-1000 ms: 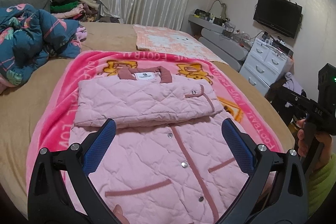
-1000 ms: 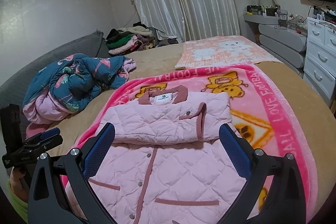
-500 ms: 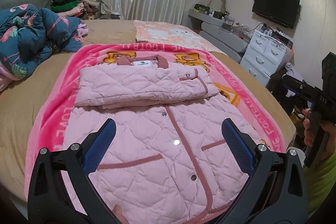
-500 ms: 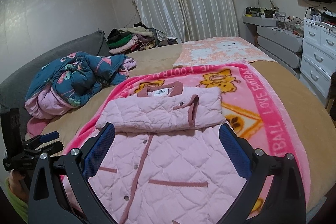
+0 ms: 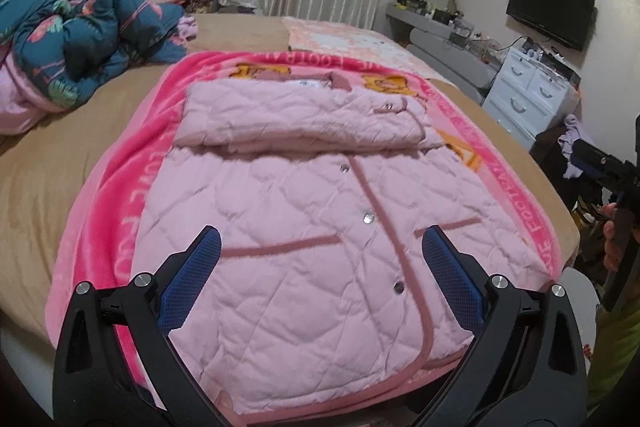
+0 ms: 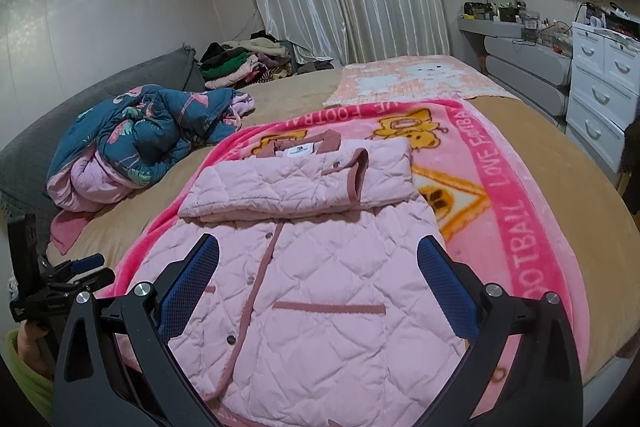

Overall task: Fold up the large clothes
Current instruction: 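Move both grippers back along the jacket body toward its hem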

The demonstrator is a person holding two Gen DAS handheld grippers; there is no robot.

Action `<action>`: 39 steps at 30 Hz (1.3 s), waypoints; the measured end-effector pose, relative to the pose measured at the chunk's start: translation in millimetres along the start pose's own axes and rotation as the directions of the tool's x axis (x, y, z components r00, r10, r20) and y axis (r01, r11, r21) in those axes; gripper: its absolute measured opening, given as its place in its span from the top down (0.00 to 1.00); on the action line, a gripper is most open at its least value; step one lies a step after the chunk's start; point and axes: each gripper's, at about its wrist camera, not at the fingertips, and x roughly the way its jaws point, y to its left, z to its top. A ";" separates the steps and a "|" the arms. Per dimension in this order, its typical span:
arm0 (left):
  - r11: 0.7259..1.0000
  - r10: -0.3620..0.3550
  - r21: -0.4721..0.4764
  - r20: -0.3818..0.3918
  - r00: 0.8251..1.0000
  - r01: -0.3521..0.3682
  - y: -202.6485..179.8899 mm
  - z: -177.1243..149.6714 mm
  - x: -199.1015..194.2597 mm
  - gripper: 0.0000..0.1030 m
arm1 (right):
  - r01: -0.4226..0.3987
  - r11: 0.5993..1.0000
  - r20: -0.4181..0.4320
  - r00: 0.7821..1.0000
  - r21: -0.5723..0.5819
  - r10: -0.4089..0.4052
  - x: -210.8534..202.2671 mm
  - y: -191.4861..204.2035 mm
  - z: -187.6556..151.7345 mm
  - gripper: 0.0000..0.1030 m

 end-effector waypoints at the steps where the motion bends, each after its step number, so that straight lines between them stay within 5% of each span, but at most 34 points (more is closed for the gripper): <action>1: 1.000 0.003 -0.002 -0.004 1.000 -0.003 1.5 -2.6 0.8 0.08 | 0.003 1.000 -0.002 1.000 0.000 -0.003 -0.8 0.1 -1.7 0.04; 24: 0.991 0.122 -0.045 -0.130 0.984 -0.129 47.4 -40.7 35.0 0.08 | 0.043 0.999 -0.107 0.993 0.003 -0.042 28.7 -34.0 -37.8 0.04; 39: 0.977 0.171 -0.096 -0.200 0.965 -0.193 84.4 -67.5 45.4 0.08 | 0.093 0.996 -0.244 0.965 -0.010 -0.093 60.7 -60.2 -81.4 0.04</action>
